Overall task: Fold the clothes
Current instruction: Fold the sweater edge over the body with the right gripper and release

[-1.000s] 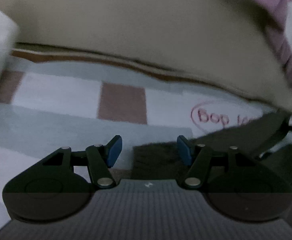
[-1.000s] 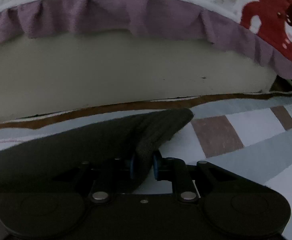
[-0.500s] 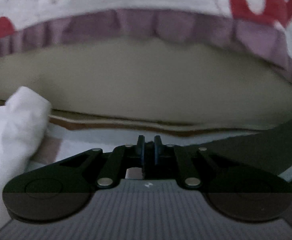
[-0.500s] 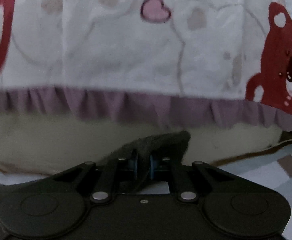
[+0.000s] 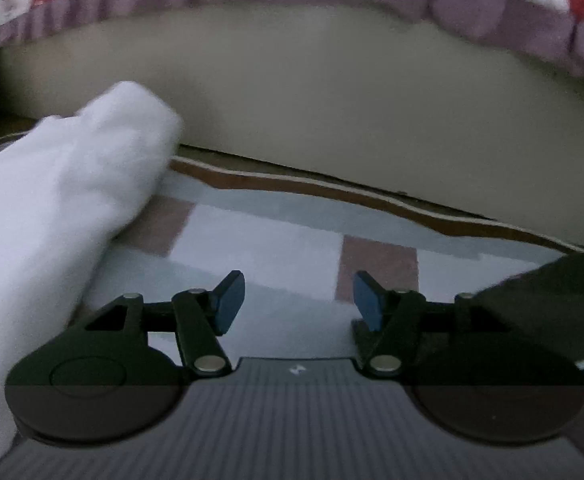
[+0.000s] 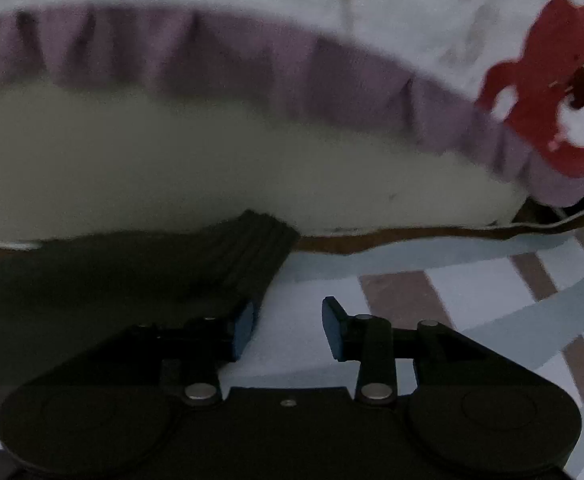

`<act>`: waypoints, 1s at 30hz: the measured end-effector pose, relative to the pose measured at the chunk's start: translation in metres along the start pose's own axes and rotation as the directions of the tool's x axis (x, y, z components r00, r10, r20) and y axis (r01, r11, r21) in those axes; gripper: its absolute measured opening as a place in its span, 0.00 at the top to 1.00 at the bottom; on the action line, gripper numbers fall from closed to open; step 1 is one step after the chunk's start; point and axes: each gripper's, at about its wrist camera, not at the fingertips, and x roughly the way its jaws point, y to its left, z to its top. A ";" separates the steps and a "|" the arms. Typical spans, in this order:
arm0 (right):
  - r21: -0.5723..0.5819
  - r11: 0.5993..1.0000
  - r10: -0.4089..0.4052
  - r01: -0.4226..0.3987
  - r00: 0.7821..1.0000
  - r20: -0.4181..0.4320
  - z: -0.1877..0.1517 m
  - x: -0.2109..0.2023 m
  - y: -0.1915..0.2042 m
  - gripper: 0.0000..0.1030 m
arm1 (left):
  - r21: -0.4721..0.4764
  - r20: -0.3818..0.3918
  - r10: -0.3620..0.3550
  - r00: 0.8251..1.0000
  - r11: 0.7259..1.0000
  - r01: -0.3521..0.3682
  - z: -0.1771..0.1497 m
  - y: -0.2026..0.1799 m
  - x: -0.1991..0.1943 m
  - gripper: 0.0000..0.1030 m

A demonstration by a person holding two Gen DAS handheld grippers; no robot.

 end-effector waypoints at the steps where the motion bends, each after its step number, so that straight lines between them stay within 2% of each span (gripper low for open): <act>1: 0.017 0.999 0.039 -0.039 0.999 -0.006 -0.004 -0.010 0.005 0.60 | -0.002 -0.002 -0.030 1.000 1.000 0.030 -0.005 0.007 -0.009 0.42; 2: 0.035 0.996 0.079 -0.078 0.997 -0.011 -0.008 -0.021 0.009 0.60 | 0.006 -0.010 -0.051 0.999 0.999 0.051 -0.010 0.014 -0.019 0.42; 5: 0.089 0.977 0.196 -0.193 0.980 -0.021 -0.020 -0.052 0.023 0.60 | 0.048 -0.013 -0.049 0.999 0.998 0.049 -0.029 0.029 -0.047 0.43; 8: 0.143 0.942 0.311 -0.304 0.950 -0.026 -0.033 -0.083 0.037 0.59 | 0.089 -0.048 -0.022 0.999 0.996 0.026 -0.053 0.045 -0.076 0.44; 9: 0.157 0.922 0.363 -0.353 0.931 -0.037 -0.038 -0.094 0.045 0.59 | 0.095 -0.061 -0.016 0.998 0.995 0.022 -0.061 0.051 -0.087 0.44; 11: 0.181 0.863 0.491 -0.472 0.868 -0.077 -0.052 -0.119 0.066 0.57 | 0.086 -0.091 -0.028 0.995 0.996 0.036 -0.081 0.066 -0.100 0.44; 14: 0.213 0.750 0.656 -0.626 0.745 -0.122 -0.090 -0.161 0.101 0.57 | 0.045 -0.160 -0.027 0.987 0.998 0.035 -0.113 0.088 -0.117 0.43; 15: 0.213 0.723 0.688 -0.657 0.714 -0.133 -0.104 -0.171 0.112 0.57 | 0.016 -0.182 -0.037 0.983 0.999 0.040 -0.124 0.097 -0.119 0.43; 16: 0.201 0.709 0.704 -0.676 0.696 -0.143 -0.118 -0.181 0.122 0.56 | -0.016 -0.189 -0.059 0.980 0.998 0.057 -0.132 0.105 -0.121 0.43; 18: 0.156 0.700 0.714 -0.697 0.681 -0.159 -0.146 -0.200 0.141 0.56 | -0.063 -0.169 -0.088 0.982 0.995 0.079 -0.137 0.110 -0.118 0.43; 19: 0.129 0.704 0.709 -0.698 0.684 -0.171 -0.158 -0.207 0.150 0.56 | -0.086 -0.158 -0.102 0.982 0.992 0.090 -0.139 0.112 -0.117 0.43; 23: -0.005 0.755 0.638 -0.656 0.735 -0.230 -0.202 -0.224 0.174 0.56 | -0.176 -0.112 -0.156 0.981 0.975 0.135 -0.148 0.122 -0.111 0.42; 24: -0.032 0.764 0.619 -0.644 0.747 -0.243 -0.209 -0.226 0.176 0.56 | -0.198 -0.099 -0.169 0.981 0.969 0.147 -0.150 0.124 -0.110 0.39; 25: -0.043 0.766 0.612 -0.641 0.749 -0.255 -0.214 -0.226 0.177 0.56 | -0.220 -0.087 -0.181 0.980 0.962 0.159 -0.153 0.127 -0.108 0.34; 27: -0.056 0.770 0.600 -0.636 0.751 -0.274 -0.223 -0.226 0.175 0.56 | -0.245 -0.052 -0.189 0.981 0.954 0.170 -0.154 0.124 -0.104 0.33; 29: -0.046 0.778 0.595 -0.627 0.757 -0.270 -0.226 -0.226 0.167 0.56 | -0.183 -0.034 -0.187 0.982 0.967 0.178 -0.156 0.111 -0.101 0.38; 30: -0.044 0.781 0.592 -0.623 0.761 -0.266 -0.227 -0.226 0.163 0.56 | -0.136 -0.028 -0.184 0.983 0.975 0.178 -0.159 0.104 -0.101 0.68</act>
